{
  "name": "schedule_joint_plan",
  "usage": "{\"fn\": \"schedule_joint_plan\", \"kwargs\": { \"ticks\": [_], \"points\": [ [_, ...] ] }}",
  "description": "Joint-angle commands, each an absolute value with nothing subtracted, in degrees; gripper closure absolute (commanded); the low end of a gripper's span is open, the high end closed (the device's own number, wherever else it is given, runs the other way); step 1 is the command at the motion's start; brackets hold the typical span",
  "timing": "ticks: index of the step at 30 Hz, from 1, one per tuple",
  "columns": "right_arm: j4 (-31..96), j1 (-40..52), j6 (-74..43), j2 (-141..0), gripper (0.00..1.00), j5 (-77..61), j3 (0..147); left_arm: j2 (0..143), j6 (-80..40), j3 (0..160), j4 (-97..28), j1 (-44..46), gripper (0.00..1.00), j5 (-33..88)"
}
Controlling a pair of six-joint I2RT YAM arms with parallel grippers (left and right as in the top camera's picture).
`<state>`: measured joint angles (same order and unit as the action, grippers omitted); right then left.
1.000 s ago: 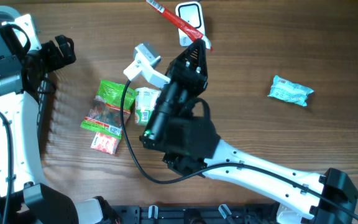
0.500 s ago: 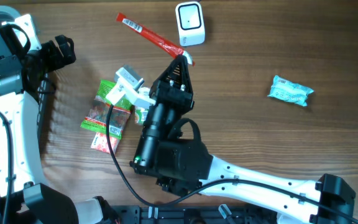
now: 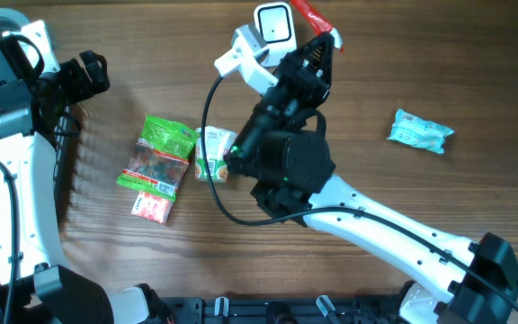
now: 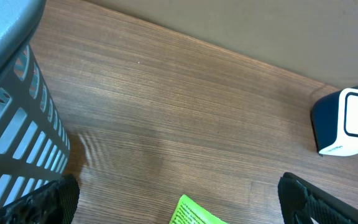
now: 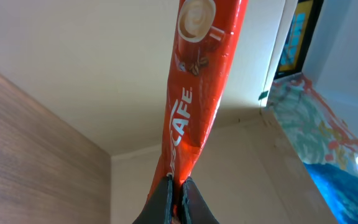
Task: Scan the item barcode
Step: 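Hold the Nescafe stick in front of the scanner window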
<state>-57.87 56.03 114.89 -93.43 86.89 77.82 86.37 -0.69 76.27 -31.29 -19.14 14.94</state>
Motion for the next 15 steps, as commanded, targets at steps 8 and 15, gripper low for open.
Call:
{"fn": "schedule_joint_plan", "kwargs": {
  "ticks": [8, 15],
  "points": [
    [-57.41, 55.29, 104.51, -94.30, 0.96, 87.02, 75.83, 86.39, -0.40, 76.95, -31.14, -19.40, 0.00, 15.62],
    [-59.33, 52.42, 111.44, -94.30, 0.96, 87.05, 75.68, 86.39, -0.40, 76.95, -31.14, -19.40, 0.00, 15.59]
  ]
}}
